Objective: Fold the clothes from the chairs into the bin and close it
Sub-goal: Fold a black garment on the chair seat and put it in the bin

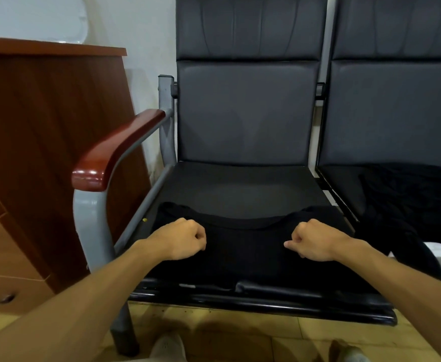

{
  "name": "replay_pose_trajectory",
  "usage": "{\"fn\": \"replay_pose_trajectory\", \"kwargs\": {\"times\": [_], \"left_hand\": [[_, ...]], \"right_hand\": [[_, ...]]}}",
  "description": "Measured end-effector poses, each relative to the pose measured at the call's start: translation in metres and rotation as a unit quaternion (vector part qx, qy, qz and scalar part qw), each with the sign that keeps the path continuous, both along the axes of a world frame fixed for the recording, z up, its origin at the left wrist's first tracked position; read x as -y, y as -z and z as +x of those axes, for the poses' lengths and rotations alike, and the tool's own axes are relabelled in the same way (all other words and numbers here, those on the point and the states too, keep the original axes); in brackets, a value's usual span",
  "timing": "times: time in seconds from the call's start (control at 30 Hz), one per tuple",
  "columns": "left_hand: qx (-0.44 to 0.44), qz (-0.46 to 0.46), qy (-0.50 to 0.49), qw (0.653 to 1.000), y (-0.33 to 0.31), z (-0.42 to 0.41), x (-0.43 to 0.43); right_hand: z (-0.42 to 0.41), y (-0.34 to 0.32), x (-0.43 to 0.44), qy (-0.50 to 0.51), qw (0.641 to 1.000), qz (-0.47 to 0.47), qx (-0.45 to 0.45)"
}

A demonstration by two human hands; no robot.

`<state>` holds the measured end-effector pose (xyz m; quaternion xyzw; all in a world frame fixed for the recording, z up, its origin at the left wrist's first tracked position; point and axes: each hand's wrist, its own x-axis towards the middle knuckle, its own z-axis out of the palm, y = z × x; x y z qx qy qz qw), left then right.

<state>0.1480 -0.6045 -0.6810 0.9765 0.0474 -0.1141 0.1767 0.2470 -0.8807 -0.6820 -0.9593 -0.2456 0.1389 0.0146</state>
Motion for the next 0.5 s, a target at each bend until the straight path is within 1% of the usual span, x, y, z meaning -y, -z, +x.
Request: {"fn": "replay_pose_trajectory", "kwargs": {"times": [0.1,0.2,0.37,0.5], "left_hand": [[0.016,0.037,0.005,0.999,0.007,0.005,0.007],[0.045,0.085,0.019,0.995,0.016,0.021,0.009],[-0.006,0.104,0.031,0.994,0.027,0.051,0.015],[-0.026,0.12,-0.025,0.992,0.035,0.066,0.018]], "right_hand": [[0.004,0.007,-0.009,0.006,0.999,-0.007,0.035],[0.014,0.015,-0.022,0.0,0.999,0.006,0.036],[0.03,0.027,-0.042,-0.044,0.997,0.014,0.061],[0.034,0.032,-0.044,-0.033,0.998,0.025,0.045]]}}
